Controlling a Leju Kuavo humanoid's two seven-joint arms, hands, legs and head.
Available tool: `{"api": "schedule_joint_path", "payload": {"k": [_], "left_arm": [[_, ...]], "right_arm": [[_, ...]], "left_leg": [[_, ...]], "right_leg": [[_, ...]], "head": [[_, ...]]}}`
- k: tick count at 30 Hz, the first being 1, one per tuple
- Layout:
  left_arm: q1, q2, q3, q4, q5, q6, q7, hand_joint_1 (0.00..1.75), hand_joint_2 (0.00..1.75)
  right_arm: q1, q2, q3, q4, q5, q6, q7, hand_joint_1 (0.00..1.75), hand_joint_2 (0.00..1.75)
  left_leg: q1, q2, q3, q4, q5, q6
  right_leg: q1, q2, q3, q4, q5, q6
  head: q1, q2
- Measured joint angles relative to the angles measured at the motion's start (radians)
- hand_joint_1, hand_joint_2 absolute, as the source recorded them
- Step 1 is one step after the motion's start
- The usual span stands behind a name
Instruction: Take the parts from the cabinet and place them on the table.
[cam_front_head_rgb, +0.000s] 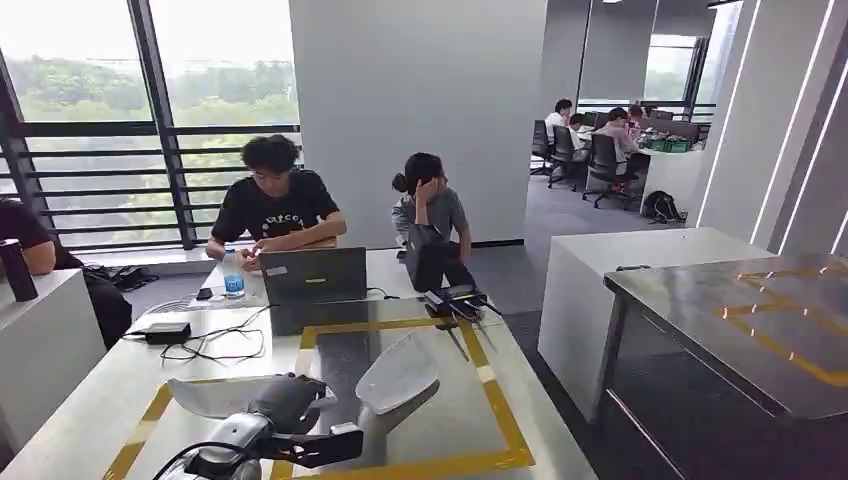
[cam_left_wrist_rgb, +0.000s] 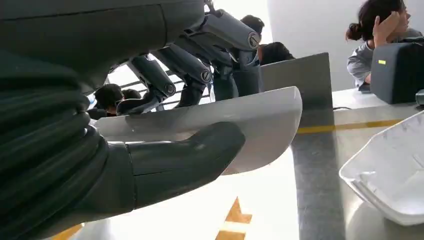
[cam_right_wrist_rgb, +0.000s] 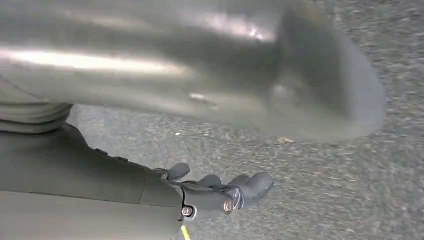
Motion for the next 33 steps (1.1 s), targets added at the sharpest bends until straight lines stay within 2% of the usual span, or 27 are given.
{"api": "schedule_joint_path", "payload": {"k": [1,4,5,6,7,8,9,10,11,12,13,15,16,17,18,20,21,22,24,25,26,27,28,30,31,32,33], "left_arm": [[0.000,0.001,0.000,0.003,-0.002,0.000,0.001,1.71,1.75],[0.001,0.004,0.001,0.002,-0.005,-0.005,0.002,1.71,1.75],[-0.001,0.006,0.001,0.002,-0.005,-0.005,0.002,1.71,1.75],[-0.001,0.010,0.002,0.002,-0.005,-0.005,0.005,1.71,1.75],[-0.002,0.011,0.004,0.003,-0.005,-0.006,0.010,1.71,1.75],[-0.002,0.014,0.006,0.004,-0.005,-0.007,0.013,1.71,1.75],[0.003,0.021,0.008,0.007,-0.005,-0.009,0.016,1.71,1.75],[0.010,0.029,0.011,0.009,-0.005,-0.009,0.018,1.71,1.75],[0.015,0.037,0.014,0.012,-0.005,-0.009,0.020,1.71,1.75],[0.018,0.045,0.015,0.014,-0.005,-0.009,0.021,1.71,1.75],[0.019,0.051,0.016,0.013,-0.005,-0.009,0.023,1.71,1.75],[0.020,0.061,0.024,0.014,-0.005,-0.009,0.024,1.71,1.75],[0.020,0.067,0.028,0.015,-0.005,-0.009,0.026,1.71,1.75],[0.021,0.070,0.030,0.016,-0.005,-0.011,0.026,1.71,1.75],[0.024,0.072,0.031,0.016,-0.006,-0.013,0.029,1.71,1.75],[0.027,0.082,0.033,0.016,-0.010,-0.015,0.035,1.71,1.75],[0.027,0.084,0.035,0.015,-0.010,-0.016,0.038,1.71,1.75],[0.026,0.087,0.040,0.015,-0.011,-0.017,0.040,1.71,1.75],[0.031,0.091,0.045,0.018,-0.011,-0.020,0.042,1.71,1.75],[0.037,0.093,0.047,0.019,-0.011,-0.021,0.049,1.71,1.75],[0.045,0.095,0.048,0.021,-0.011,-0.023,0.052,1.71,1.75],[0.050,0.098,0.050,0.022,-0.011,-0.024,0.059,1.71,1.75],[0.053,0.101,0.052,0.022,-0.012,-0.024,0.065,1.71,1.75],[0.053,0.105,0.058,0.021,-0.013,-0.014,0.082,1.71,1.75],[0.054,0.108,0.063,0.023,-0.013,-0.007,0.085,1.71,1.75],[0.055,0.112,0.069,0.023,-0.013,-0.003,0.084,1.71,1.75],[0.059,0.118,0.075,0.023,-0.013,0.000,0.082,1.71,1.75]], "right_arm": [[-0.001,0.000,0.000,0.000,0.000,0.000,0.001,0.00,0.00],[-0.001,0.001,-0.001,0.000,0.000,0.002,0.003,0.00,0.00],[-0.002,0.001,-0.001,0.000,0.000,0.001,0.002,0.00,0.00],[-0.002,0.001,-0.002,0.000,-0.002,0.001,0.002,0.00,0.00],[-0.003,0.001,-0.003,0.000,-0.003,0.000,0.001,0.00,0.00],[-0.005,0.001,-0.004,0.000,-0.003,0.000,0.001,0.00,0.00],[-0.006,0.001,-0.005,0.000,-0.003,0.000,0.000,0.00,0.00],[-0.004,0.002,-0.005,0.000,-0.003,0.000,0.000,0.00,0.00],[-0.001,0.002,-0.005,0.000,-0.003,0.000,0.000,0.00,0.00],[0.001,0.002,-0.006,0.000,-0.004,0.000,0.000,0.00,0.00],[0.001,0.002,-0.006,0.000,-0.004,0.000,0.000,0.00,0.00],[0.000,0.002,-0.006,0.000,-0.004,0.000,0.000,0.00,0.00],[-0.002,0.003,-0.006,0.000,-0.003,0.000,-0.001,0.00,0.00],[-0.004,0.003,-0.006,0.000,-0.004,0.000,-0.002,0.00,0.00],[-0.003,0.003,-0.006,0.000,-0.004,0.000,-0.001,0.00,0.00],[-0.004,0.003,-0.006,0.000,-0.004,0.000,-0.001,0.00,0.00],[-0.003,0.003,-0.006,0.000,-0.004,0.000,-0.001,0.00,0.00],[-0.004,0.003,-0.006,0.000,-0.004,0.000,-0.001,0.00,0.00],[-0.004,0.003,-0.006,0.000,-0.003,0.000,0.000,0.00,0.00],[-0.003,0.003,-0.006,0.000,-0.003,0.000,0.003,0.00,0.00],[-0.002,0.004,-0.006,0.000,-0.002,0.000,0.004,0.00,0.00],[-0.002,0.004,-0.006,0.000,-0.002,0.000,0.005,0.00,0.00],[-0.002,0.004,-0.006,0.000,-0.002,0.000,0.005,0.00,0.00],[-0.002,0.004,-0.006,0.000,-0.001,0.000,0.005,0.00,0.00],[-0.003,0.004,-0.006,0.000,0.000,0.000,0.006,0.00,0.00],[-0.003,0.004,-0.006,0.000,0.000,0.000,0.006,0.00,0.00],[-0.002,0.005,-0.006,0.000,0.000,0.000,0.008,0.00,0.00]], "left_leg": [[-0.005,-0.002,0.005,0.008,-0.008,-0.006],[-0.007,-0.004,0.013,0.000,-0.009,-0.024],[-0.008,-0.004,0.008,0.014,-0.012,-0.028],[-0.006,-0.001,-0.009,0.053,-0.010,-0.033],[-0.004,0.002,-0.044,0.116,-0.020,-0.039],[-0.002,0.003,-0.084,0.181,-0.041,-0.045],[0.001,0.003,-0.134,0.253,-0.081,-0.049],[0.003,0.004,-0.168,0.293,-0.108,-0.052],[0.005,0.004,-0.187,0.299,-0.111,-0.054],[0.005,0.005,-0.187,0.269,-0.085,-0.054],[0.005,0.006,-0.170,0.203,-0.031,-0.051],[0.005,0.009,-0.112,0.033,0.096,-0.041],[-0.001,0.009,-0.110,-0.001,0.079,-0.038],[-0.004,0.008,-0.106,0.007,0.053,-0.030],[-0.004,0.008,-0.097,0.004,0.077,-0.023],[0.001,0.006,-0.092,0.001,0.082,-0.016],[0.004,0.006,-0.084,-0.001,0.080,-0.012],[0.005,0.007,-0.081,-0.001,0.075,-0.004],[0.003,0.007,-0.074,0.000,0.065,0.004],[0.001,0.006,-0.070,0.000,0.059,0.005],[0.000,0.006,-0.063,0.002,0.053,0.005],[0.000,0.005,-0.057,0.004,0.047,0.004],[-0.001,0.004,-0.049,0.006,0.039,0.003],[-0.001,0.003,-0.033,0.011,0.022,-0.002],[-0.007,0.003,-0.032,0.012,0.015,-0.008],[-0.008,0.000,-0.034,0.015,0.012,-0.014],[-0.009,0.001,-0.034,0.017,0.011,-0.011]], "right_leg": [[0.007,0.000,-0.005,-0.020,-0.020,-0.007],[0.005,0.000,0.012,-0.024,-0.016,-0.026],[0.000,0.002,0.026,-0.029,-0.017,-0.032],[0.000,0.002,0.037,-0.033,-0.023,-0.040],[0.000,0.001,0.046,-0.034,-0.028,-0.047],[0.000,0.002,0.051,-0.034,-0.034,-0.049],[0.000,0.004,0.059,-0.033,-0.043,-0.051],[-0.001,0.007,0.065,-0.033,-0.050,-0.050],[-0.001,0.010,0.073,-0.031,-0.057,-0.049],[-0.001,0.011,0.081,-0.028,-0.066,-0.047],[-0.001,0.012,0.091,-0.025,-0.075,-0.044],[0.000,0.012,0.108,-0.024,-0.092,-0.037],[0.003,0.013,0.114,-0.017,-0.100,-0.030],[0.003,0.014,0.113,-0.019,-0.104,-0.024],[0.003,0.013,0.115,-0.021,-0.111,-0.017],[0.005,0.013,0.122,-0.022,-0.118,-0.008],[0.001,0.009,0.113,-0.006,-0.127,-0.003],[0.001,0.005,0.091,0.039,-0.145,0.003],[-0.001,0.004,-0.007,0.204,-0.205,0.012],[-0.001,0.004,-0.056,0.276,-0.221,0.014],[-0.001,0.004,-0.085,0.306,-0.212,0.014],[0.000,0.004,-0.088,0.284,-0.180,0.012],[0.000,0.004,-0.070,0.223,-0.130,0.008],[0.004,0.004,0.001,0.035,-0.018,-0.005],[0.010,0.004,0.023,0.010,-0.032,-0.013],[0.011,0.004,0.028,-0.009,-0.036,-0.017],[0.004,0.004,0.028,-0.014,-0.033,-0.014]], "head": [[0.000,-0.001],[-0.001,0.000],[-0.001,0.000],[-0.003,0.000],[-0.003,0.000],[-0.003,0.000],[-0.003,0.000],[-0.004,0.000],[-0.004,0.000],[-0.004,0.000],[-0.004,0.000],[-0.005,0.000],[-0.005,0.000],[-0.005,0.000],[-0.006,0.000],[-0.005,0.000],[-0.005,0.000],[-0.003,0.000],[-0.002,0.000],[-0.002,0.000],[-0.001,0.000],[0.000,0.000],[0.000,0.000],[0.000,0.000],[0.000,0.000],[0.000,0.000],[0.000,0.000]]}}
